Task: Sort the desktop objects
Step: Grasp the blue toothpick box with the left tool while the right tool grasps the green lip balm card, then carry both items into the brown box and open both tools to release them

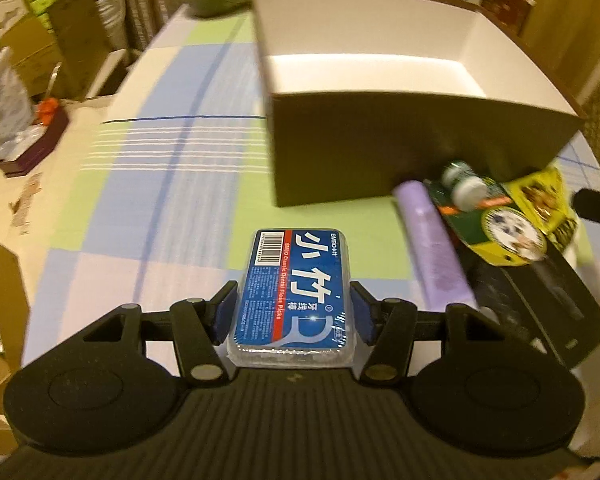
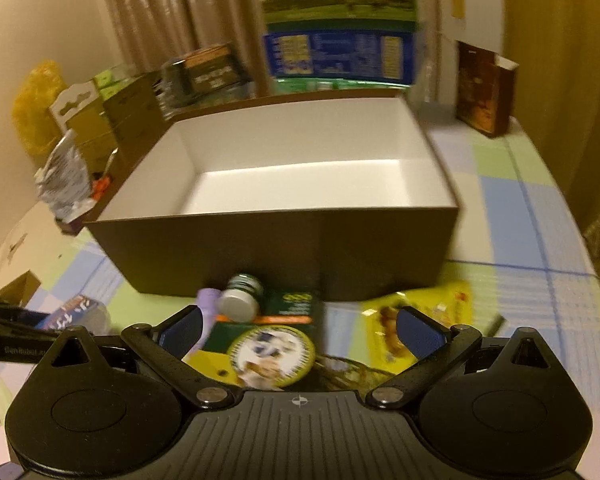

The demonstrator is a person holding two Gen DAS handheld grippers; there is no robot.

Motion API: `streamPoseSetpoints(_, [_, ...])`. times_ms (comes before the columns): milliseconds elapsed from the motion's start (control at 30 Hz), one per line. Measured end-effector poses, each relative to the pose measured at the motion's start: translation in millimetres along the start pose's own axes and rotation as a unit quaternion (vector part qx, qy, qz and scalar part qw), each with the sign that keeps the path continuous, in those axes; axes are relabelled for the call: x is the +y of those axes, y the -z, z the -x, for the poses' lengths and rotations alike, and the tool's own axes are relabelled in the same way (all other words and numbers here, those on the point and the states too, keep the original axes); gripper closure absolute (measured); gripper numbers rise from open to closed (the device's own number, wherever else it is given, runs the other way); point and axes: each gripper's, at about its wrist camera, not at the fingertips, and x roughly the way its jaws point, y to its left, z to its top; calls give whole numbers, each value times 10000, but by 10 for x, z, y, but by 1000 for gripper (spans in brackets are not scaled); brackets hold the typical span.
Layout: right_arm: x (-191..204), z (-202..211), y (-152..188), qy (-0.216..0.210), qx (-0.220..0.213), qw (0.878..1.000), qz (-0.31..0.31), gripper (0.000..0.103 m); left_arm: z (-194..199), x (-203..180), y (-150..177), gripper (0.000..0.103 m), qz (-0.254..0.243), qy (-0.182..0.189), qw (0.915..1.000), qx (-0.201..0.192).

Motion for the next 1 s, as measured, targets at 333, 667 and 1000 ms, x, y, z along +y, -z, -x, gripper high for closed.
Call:
streamPoseSetpoints(333, [279, -609, -136, -128, 564, 9977, 340, 45, 16, 423, -177, 50, 300, -357, 9987, -195])
streamPoseSetpoints(667, [364, -1014, -185, 32, 1033, 9937, 440, 62, -72, 571, -335, 50, 361, -409, 9983, -228])
streamPoseSetpoints(1000, [337, -947, -201, -94, 1120, 9928, 403, 71, -84, 569, -374, 50, 324, -340, 9986, -239])
